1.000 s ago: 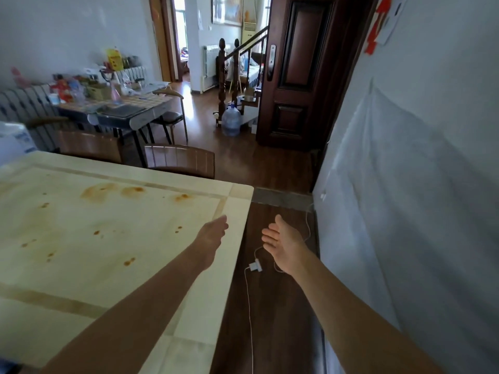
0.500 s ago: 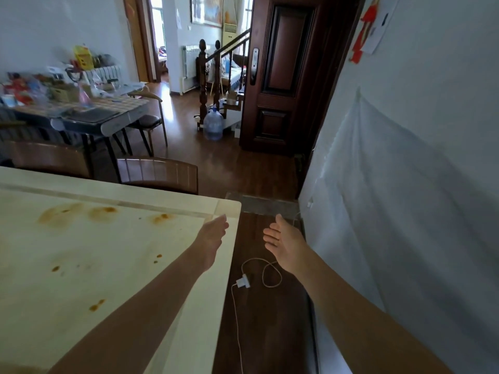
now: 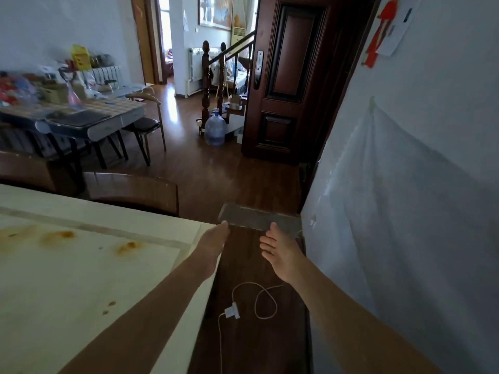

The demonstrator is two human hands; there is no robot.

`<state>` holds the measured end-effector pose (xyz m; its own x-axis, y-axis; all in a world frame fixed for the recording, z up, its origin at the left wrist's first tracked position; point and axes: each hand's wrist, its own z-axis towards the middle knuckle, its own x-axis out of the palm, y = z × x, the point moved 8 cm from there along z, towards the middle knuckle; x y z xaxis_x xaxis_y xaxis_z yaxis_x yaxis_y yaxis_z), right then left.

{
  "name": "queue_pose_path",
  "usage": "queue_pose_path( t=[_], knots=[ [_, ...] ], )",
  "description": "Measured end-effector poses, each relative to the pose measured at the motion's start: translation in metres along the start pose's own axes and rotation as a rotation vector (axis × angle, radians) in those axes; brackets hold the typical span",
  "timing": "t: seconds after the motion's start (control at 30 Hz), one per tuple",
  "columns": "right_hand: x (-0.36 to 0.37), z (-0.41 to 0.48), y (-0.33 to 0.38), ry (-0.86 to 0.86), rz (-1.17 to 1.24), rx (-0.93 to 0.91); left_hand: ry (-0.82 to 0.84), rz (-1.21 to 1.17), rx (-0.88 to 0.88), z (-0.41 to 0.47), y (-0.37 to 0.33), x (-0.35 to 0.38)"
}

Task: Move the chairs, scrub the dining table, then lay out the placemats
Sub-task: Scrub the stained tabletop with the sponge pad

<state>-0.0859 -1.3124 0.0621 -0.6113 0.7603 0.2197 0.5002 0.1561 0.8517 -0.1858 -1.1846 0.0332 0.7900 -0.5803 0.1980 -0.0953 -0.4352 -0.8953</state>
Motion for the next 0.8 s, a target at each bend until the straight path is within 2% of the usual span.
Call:
queue_pose_path(
  t=[0.33, 0.53, 0.73, 0.8],
  knots=[
    [-0.140, 0.130, 0.120, -0.026, 0.100, -0.037, 0.028, 0.014, 0.024, 0.133, -0.039, 0.155],
    [-0.151, 0.192, 0.161, 0.024, 0.119, -0.031, 0.030, 0.090, 0.111, 0.198, -0.074, 0.203],
    [-0.162, 0.289, 0.200, 0.018, 0.083, -0.013, 0.012, 0.115, 0.078, 0.293, -0.094, 0.237],
    [-0.163, 0.325, 0.218, 0.010, 0.081, -0.017, -0.007, 0.048, 0.080, 0.332, -0.102, 0.239]
  ],
)
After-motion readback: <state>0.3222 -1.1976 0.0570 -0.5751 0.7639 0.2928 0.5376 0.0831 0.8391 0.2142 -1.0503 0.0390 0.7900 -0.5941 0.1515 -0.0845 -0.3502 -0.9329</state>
